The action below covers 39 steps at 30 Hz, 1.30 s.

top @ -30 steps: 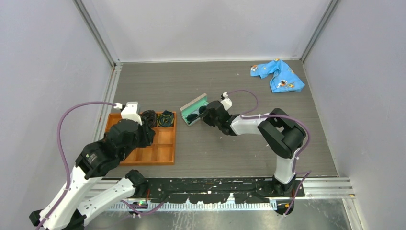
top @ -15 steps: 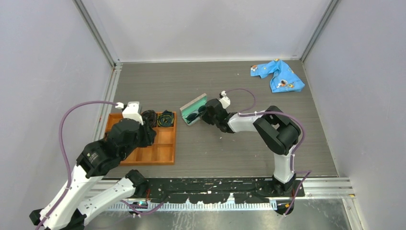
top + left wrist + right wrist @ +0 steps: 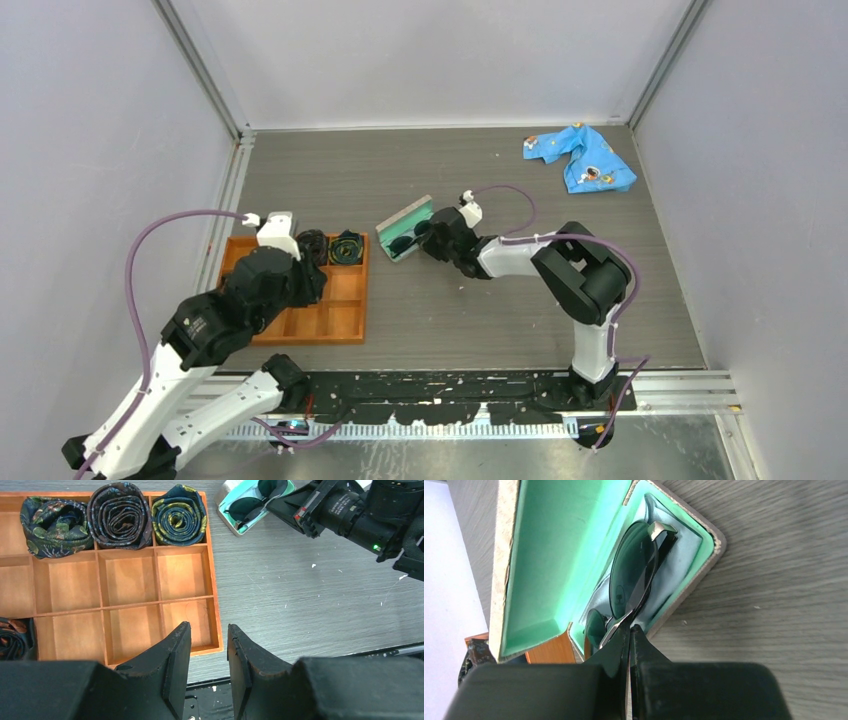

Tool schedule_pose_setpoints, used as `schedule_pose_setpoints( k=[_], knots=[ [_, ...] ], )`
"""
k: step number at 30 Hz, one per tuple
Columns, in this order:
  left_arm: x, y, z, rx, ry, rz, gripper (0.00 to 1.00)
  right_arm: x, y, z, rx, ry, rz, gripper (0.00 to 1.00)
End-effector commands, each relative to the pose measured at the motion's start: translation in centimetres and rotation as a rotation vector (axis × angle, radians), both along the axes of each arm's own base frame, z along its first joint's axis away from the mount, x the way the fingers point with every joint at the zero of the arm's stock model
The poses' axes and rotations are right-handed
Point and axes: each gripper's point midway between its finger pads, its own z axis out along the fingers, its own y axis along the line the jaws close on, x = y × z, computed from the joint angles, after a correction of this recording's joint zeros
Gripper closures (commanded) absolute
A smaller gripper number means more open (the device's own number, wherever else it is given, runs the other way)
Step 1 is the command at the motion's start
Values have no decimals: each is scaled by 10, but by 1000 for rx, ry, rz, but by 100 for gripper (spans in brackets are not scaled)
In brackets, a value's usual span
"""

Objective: Organize the sunglasses
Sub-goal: Adjust the sunglasses in the sunglasses case, then move the sunglasses case at the center of the board.

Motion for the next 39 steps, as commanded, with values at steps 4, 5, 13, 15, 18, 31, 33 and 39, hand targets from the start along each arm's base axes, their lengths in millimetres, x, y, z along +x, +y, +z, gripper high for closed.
schedule_pose_setpoints(
  k=[4, 5, 13, 15, 18, 31, 33, 39],
  knots=[
    [9, -13, 2, -29, -10, -13, 65, -6, -21, 32, -27, -58, -23, 97],
    [10, -14, 1, -31, -9, -16, 65, -7, -23, 32, -30, -58, -24, 96],
    [19, -31, -4, -29, 8, -54, 64, -14, -38, 35, -26, -56, -40, 95],
    [26, -40, -9, -1, 26, -88, 63, -16, -47, 39, -23, -59, -52, 94],
    [41, -58, -14, 60, 55, -149, 63, -20, -67, 43, -24, -58, -78, 90],
    [137, -149, -38, 126, 245, -425, 28, -58, -139, 78, -67, -90, -144, 59],
    [152, -155, -46, 172, 263, -458, 26, -67, -150, 79, -83, -86, -147, 55],
    [186, -154, -85, 400, 362, -536, 25, -83, -166, 93, -84, -107, -144, 49]
  ],
)
